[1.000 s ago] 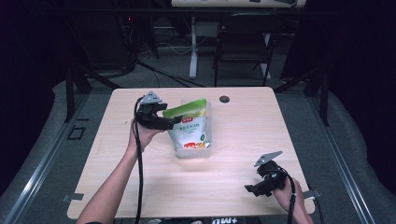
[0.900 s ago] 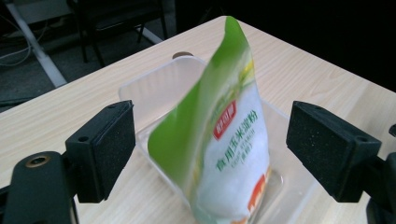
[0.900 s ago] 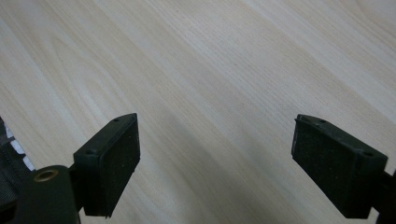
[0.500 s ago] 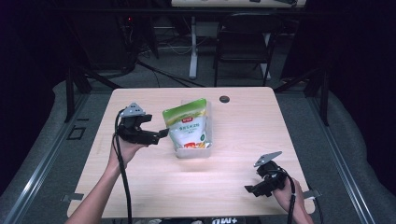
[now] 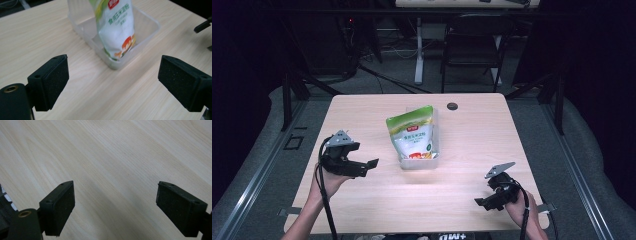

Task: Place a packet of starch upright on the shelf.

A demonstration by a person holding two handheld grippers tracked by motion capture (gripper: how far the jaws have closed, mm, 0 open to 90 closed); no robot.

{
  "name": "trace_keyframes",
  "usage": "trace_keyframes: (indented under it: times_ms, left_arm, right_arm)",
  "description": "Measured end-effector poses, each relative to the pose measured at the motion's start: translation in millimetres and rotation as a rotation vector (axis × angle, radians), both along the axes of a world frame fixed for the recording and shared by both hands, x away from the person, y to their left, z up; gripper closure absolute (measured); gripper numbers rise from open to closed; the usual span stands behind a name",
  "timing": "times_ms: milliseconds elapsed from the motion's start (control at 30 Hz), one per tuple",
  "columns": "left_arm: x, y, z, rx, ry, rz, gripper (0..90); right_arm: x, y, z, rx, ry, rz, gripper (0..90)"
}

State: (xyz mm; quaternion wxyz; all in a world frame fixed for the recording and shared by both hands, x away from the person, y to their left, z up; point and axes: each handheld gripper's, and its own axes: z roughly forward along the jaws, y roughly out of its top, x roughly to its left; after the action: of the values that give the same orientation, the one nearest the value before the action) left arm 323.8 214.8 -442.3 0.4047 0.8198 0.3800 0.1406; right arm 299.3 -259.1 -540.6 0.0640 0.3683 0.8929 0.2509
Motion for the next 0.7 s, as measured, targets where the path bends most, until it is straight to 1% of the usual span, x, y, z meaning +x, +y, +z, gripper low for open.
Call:
trace_keyframes:
  times_ms: [100, 133, 167, 200, 267, 300, 367, 433, 467, 500, 533, 600, 667, 700]
  left_arm:
    - [-5.5, 7.9, -7.2, 0.003, 0.023, 0.02, 8.0]
    - [-7.2, 10.5, -10.6, -0.001, 0.031, 0.032, 7.7]
    - [-8.8, 13.5, -14.2, -0.007, 0.044, 0.04, 7.3]
    - [-10.4, 16.6, -17.5, -0.016, 0.063, 0.045, 7.0]
    - [-14.1, 22.8, -25.3, -0.03, 0.082, 0.067, 6.8]
    - [-16.4, 25.8, -30.3, -0.031, 0.099, 0.078, 6.7]
    - [-20.1, 30.4, -38.1, -0.031, 0.117, 0.096, 6.2]
    - [-23.0, 34.8, -45.9, -0.021, 0.144, 0.112, 5.4]
    - [-24.4, 36.0, -49.2, -0.024, 0.149, 0.121, 4.8]
    - [-26.0, 37.8, -52.9, -0.015, 0.157, 0.127, 4.6]
    - [-27.8, 39.1, -56.9, -0.009, 0.163, 0.143, 4.0]
    - [-30.9, 43.0, -63.5, -0.001, 0.191, 0.151, 2.6]
    - [-33.7, 44.4, -68.2, 0.017, 0.202, 0.163, 1.3]
    - [-35.3, 44.9, -71.5, 0.018, 0.208, 0.167, 1.0]
  right_arm:
    - [0.0, 0.7, -0.6, 0.008, 0.007, 0.0, 14.8]
    - [-0.2, 1.0, -0.7, 0.008, 0.005, -0.001, 14.8]
    - [-1.1, 1.9, -1.7, 0.021, -0.003, -0.013, 14.8]
    - [-0.5, 1.2, -0.6, 0.002, 0.001, 0.0, 14.8]
    - [-0.5, 1.2, -0.5, -0.001, 0.002, 0.005, 14.8]
    - [-0.8, 1.3, -0.5, 0.002, 0.004, 0.005, 14.8]
    - [-1.0, 1.4, -0.5, 0.002, 0.001, 0.007, 14.8]
    - [-1.2, 1.8, -0.4, 0.0, 0.0, 0.007, 14.8]
    - [-1.1, 2.0, -0.6, 0.004, 0.003, 0.011, 14.8]
    - [-1.4, 2.5, -1.0, 0.015, 0.007, 0.01, 14.8]
    - [-1.5, 2.4, -0.9, 0.01, 0.006, 0.012, 14.8]
    - [-1.4, 2.5, -1.3, 0.008, 0.006, 0.014, 14.8]
    - [-1.5, 2.8, -1.5, 0.008, 0.003, 0.012, 14.8]
    - [-1.2, 2.5, -1.0, -0.005, 0.002, 0.016, 14.8]
